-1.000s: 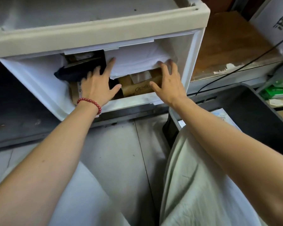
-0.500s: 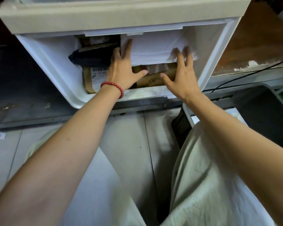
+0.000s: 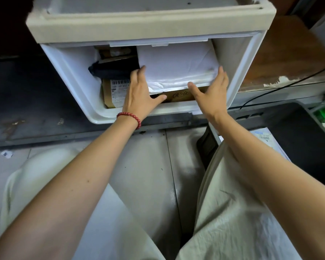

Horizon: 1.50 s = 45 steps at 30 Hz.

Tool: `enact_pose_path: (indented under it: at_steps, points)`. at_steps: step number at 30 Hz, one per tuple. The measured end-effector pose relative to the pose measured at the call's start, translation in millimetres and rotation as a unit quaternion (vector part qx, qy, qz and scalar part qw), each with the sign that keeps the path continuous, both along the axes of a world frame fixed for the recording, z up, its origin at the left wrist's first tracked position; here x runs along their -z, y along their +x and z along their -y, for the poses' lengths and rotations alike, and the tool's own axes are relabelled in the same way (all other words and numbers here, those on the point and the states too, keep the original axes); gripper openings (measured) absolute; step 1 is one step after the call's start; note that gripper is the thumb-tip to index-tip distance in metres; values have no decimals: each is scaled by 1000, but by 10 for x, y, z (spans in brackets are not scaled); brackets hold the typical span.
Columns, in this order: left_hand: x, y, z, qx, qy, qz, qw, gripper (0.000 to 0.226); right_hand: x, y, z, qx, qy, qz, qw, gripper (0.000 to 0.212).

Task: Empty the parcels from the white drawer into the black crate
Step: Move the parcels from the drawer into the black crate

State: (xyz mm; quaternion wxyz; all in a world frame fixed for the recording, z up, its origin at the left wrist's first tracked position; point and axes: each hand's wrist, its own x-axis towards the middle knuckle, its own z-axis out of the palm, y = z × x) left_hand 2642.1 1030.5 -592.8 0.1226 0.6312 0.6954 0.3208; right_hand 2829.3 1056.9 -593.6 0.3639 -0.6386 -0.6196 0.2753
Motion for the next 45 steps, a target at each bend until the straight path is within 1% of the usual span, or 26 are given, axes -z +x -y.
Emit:
enact_pose_path:
  at_steps: [3,5,7,9,10,12,14,16,17,18,19,20,21,23,25,26,29,32,34,37,38,41,44,45]
  points:
    - [12,-33,83,-14,-10,9,1000,94,-12,-23,-5,29,-26,-46,998,96]
    - [4,-61,117,-29,-16,36,999,97,5,-16,-39,56,-54,-90,993,97]
    - [-41,-99,139,-63,-32,111,991,101,3,26,-93,84,-104,-157,979,96]
    - [-50,-147,134,-90,-79,186,975,111,11,66,-128,90,-178,-219,955,89]
    - [-43,-163,144,-89,-105,196,971,117,28,82,-127,78,-201,-211,953,86]
    - [-26,-167,215,-59,-138,173,973,123,77,109,-104,54,-192,-166,966,86]
    - [20,-160,300,-53,-152,169,972,118,127,131,-73,45,-169,-139,975,81]
    - [35,-172,379,-60,-144,171,973,112,126,124,-1,32,-168,-129,977,71]
    - [21,-185,414,-59,-132,164,976,111,115,110,43,25,-170,-129,977,70]
    - [7,-206,441,-58,-125,164,977,108,108,96,82,18,-166,-138,976,73]
    - [-18,-224,480,-55,-117,168,977,103,121,79,117,15,-160,-150,975,77]
    - [-36,-251,516,-57,-112,172,977,96,132,54,170,16,-157,-160,975,75]
    - [-52,-278,557,-58,-105,170,978,90,130,24,246,17,-154,-160,975,68]
    - [-84,-330,663,-64,-95,164,980,85,190,-13,348,40,-134,-104,985,52]
    - [-134,-372,773,-76,-84,159,981,89,198,-29,437,47,-122,-50,990,51]
    - [-150,-397,818,-91,-84,151,981,90,170,-36,471,29,-125,-45,991,52]
    - [-272,-439,940,-112,-83,127,982,78,89,-49,515,-28,-164,-134,977,49]
    - [-351,-446,1031,-100,-83,143,981,71,23,-62,575,-44,-170,-158,972,46]
    - [-354,-429,1083,-101,-91,145,980,72,2,-67,632,-58,-186,-167,967,50]
    - [-378,-378,1143,-113,-77,174,975,89,-49,-67,714,-76,-176,-155,969,63]
    - [-392,-366,1147,-114,-72,184,974,87,-63,-65,723,-79,-173,-155,970,67]
    - [-426,-334,1143,-119,-57,192,972,68,-74,-42,716,-79,-164,-166,969,81]
    - [-430,-310,1135,-122,-49,188,973,61,-77,-21,698,-69,-171,-182,966,100]
    - [-430,-295,1136,-126,-47,185,974,60,-68,-15,687,-67,-176,-195,963,101]
